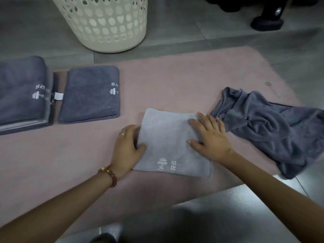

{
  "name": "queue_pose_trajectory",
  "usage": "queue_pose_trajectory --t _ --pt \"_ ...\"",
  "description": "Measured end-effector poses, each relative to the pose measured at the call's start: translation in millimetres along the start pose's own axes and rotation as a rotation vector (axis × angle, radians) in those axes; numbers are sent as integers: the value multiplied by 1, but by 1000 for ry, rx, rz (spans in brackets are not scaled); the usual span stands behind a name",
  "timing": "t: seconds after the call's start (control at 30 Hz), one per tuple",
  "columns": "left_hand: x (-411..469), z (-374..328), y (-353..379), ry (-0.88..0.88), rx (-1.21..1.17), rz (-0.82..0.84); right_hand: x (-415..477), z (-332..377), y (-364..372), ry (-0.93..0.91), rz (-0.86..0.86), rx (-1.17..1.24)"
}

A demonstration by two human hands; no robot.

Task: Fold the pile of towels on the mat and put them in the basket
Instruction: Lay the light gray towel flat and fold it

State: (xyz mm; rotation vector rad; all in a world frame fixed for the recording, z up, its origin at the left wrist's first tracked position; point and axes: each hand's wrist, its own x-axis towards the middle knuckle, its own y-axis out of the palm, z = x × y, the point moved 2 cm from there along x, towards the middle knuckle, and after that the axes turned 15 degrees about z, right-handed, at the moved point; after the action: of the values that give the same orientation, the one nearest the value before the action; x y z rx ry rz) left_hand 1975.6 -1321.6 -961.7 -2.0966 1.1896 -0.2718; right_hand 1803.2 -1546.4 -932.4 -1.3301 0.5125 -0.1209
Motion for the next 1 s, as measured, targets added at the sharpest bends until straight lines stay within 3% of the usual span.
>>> queue_pose_trajectory --t 0.07,0.13,0.23,0.37,0.43,0.5,0.57,0.63,0.73,0.83,0.9,1.0 --pt "13 -3 -8 -155 -186 10 -4 11 -8 -40 -140 44" --pt "21 -7 -5 -218 -79 89 -8 26 -13 -75 -181 116" --pt "29 -13 2 -287 -24 105 -14 42 -11 -103 -115 207" --pt "40 -21 0 -323 -143 196 -22 52 -3 28 13 455" --pt "45 -31 -3 -217 -142 224 -26 55 1 100 188 691" --pt "51 -42 -5 -150 -315 236 -39 61 1 213 545 966" --pt "58 -52 -9 -151 -515 202 -55 66 0 285 853 1061" --pt "67 -61 -18 -111 -548 205 -69 65 6 379 959 1141" --pt "74 -79 -35 107 -418 336 -82 65 20 537 884 1441" --pt "69 -110 -43 277 -328 361 -89 83 27 670 535 2112" --pt "61 -134 -50 356 -370 311 -88 99 29 636 247 2389" --pt "48 -169 -71 441 -421 184 -80 117 17 443 102 2529"
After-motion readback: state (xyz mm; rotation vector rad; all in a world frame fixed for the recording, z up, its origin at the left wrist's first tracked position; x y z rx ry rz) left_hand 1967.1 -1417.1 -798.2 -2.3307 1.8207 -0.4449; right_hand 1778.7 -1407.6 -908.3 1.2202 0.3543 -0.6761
